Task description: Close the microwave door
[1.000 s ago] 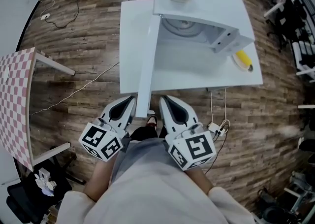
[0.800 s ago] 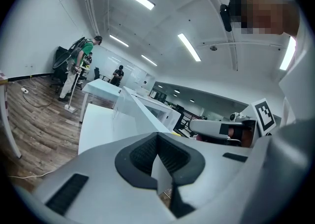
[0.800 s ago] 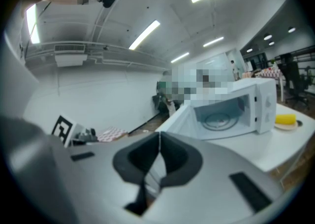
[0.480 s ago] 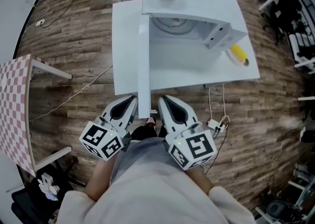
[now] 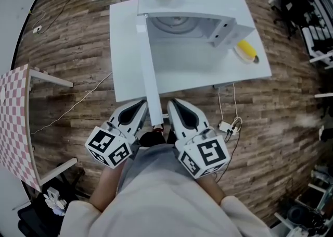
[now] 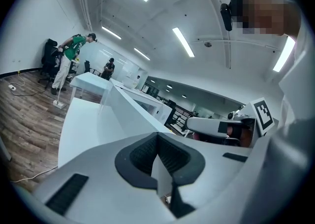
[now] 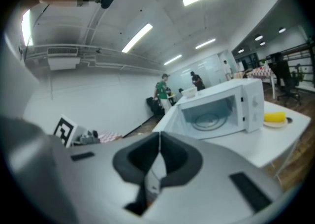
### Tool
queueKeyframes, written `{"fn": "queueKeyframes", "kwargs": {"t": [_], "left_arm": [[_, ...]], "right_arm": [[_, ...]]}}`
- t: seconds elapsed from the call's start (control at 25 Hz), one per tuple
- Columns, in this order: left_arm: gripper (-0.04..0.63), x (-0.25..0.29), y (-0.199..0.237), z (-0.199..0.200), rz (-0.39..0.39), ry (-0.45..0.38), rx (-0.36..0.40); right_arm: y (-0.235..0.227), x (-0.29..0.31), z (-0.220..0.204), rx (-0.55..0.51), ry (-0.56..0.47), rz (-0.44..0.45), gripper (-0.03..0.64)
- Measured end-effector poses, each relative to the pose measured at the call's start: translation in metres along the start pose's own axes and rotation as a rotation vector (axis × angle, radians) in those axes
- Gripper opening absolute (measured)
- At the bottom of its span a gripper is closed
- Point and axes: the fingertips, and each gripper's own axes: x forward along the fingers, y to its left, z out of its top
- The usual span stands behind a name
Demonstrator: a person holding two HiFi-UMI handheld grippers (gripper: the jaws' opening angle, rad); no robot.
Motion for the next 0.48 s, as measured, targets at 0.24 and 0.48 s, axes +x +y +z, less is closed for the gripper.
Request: {"fn": "queueKeyframes", "kwargs": {"t": [0.24, 0.48], "left_arm": [[0.014, 0.014, -0.007, -0.002, -0.024, 0.017, -0.002], [0.014, 0.027, -0.015, -0.004, -0.052, 0.030, -0.015]], "right_arm": [[-0.013, -0.006, 0.001, 0.009, 0.000, -0.021, 0.023], [-0.026, -0.011, 0.004, 0.018, -0.001, -0.042, 0.023]]}}
